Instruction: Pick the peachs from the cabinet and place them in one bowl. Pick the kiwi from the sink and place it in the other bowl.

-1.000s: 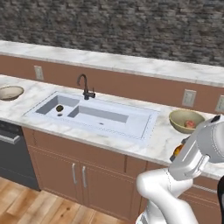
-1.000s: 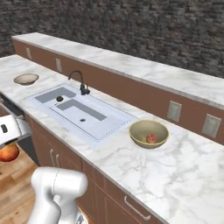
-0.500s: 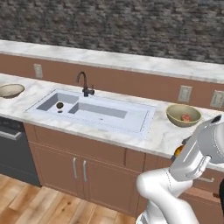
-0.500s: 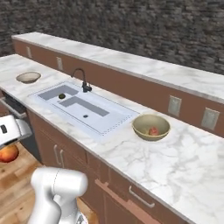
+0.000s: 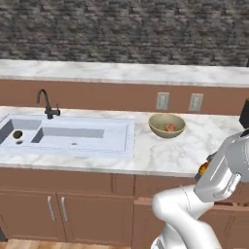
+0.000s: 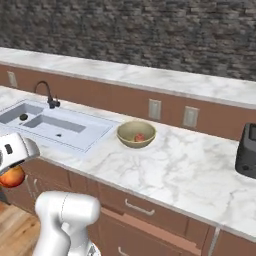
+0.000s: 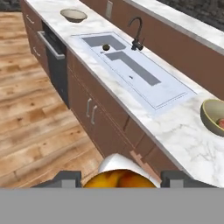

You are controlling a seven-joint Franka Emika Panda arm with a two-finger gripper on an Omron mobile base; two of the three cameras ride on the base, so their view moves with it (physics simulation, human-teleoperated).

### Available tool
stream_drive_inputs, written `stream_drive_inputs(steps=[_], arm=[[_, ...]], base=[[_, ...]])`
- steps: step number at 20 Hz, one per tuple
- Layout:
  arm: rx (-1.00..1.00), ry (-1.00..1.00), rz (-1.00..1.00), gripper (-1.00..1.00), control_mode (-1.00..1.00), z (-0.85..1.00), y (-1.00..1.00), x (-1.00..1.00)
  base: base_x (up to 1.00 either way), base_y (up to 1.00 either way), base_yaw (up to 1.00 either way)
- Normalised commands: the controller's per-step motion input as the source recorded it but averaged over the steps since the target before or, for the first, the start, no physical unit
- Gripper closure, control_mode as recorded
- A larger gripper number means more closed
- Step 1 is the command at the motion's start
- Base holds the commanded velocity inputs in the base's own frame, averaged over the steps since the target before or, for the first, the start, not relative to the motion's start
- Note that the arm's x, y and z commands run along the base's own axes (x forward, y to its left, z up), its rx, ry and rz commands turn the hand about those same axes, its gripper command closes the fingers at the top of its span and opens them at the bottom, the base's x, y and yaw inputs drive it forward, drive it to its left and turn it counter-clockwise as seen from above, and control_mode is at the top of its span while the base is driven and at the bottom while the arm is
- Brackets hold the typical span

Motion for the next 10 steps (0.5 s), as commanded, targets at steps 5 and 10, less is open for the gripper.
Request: stream_drive_inputs(steps=[5, 10], arm=[[0.00, 0.00, 0.00, 1.00, 1.00, 0.00, 0.00, 0.00], [0.00, 0.00, 0.00, 1.00, 1.00, 0.00, 0.00, 0.00]], base=[[0.02, -0.03, -0.50], [0.07, 0.00, -0.49]])
